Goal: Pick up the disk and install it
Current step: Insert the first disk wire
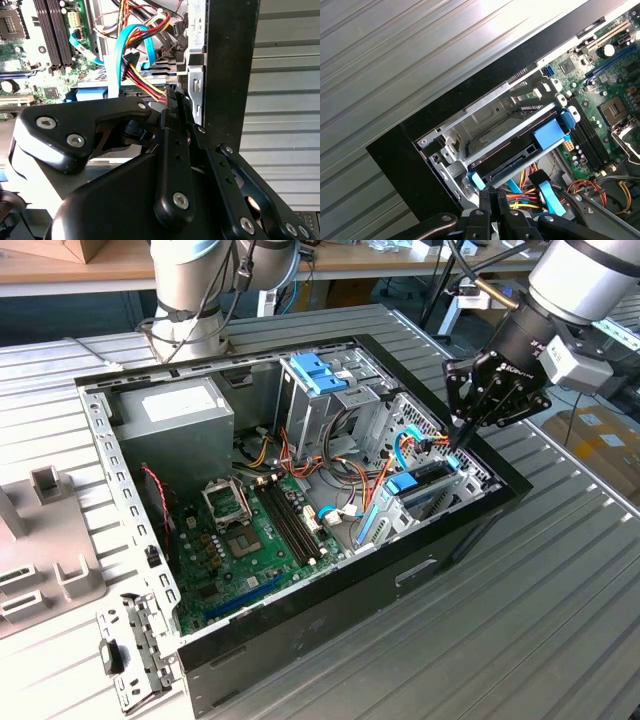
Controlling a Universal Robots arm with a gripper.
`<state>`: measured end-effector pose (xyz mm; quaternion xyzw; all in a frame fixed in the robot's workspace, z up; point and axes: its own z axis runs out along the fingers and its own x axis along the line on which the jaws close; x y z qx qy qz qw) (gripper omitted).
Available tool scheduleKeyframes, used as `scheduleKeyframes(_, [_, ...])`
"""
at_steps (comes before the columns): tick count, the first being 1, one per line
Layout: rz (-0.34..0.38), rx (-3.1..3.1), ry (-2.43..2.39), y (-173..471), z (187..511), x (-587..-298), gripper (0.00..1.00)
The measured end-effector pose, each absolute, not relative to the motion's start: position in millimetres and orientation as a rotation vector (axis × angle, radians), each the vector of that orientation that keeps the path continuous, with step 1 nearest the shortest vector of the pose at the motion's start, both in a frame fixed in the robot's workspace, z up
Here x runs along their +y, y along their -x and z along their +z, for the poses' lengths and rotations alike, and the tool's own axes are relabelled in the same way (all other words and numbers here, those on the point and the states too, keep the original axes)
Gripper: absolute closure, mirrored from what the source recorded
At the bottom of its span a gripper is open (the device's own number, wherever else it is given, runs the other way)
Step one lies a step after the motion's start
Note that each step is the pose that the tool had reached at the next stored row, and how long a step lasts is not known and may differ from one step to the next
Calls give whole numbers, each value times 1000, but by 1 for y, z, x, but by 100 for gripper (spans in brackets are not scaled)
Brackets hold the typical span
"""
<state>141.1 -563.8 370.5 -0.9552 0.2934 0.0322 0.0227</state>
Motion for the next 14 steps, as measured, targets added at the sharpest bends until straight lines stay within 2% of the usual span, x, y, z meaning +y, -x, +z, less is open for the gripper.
scheduleKeyframes(14, [100, 909, 2958, -125, 370, -564, 83])
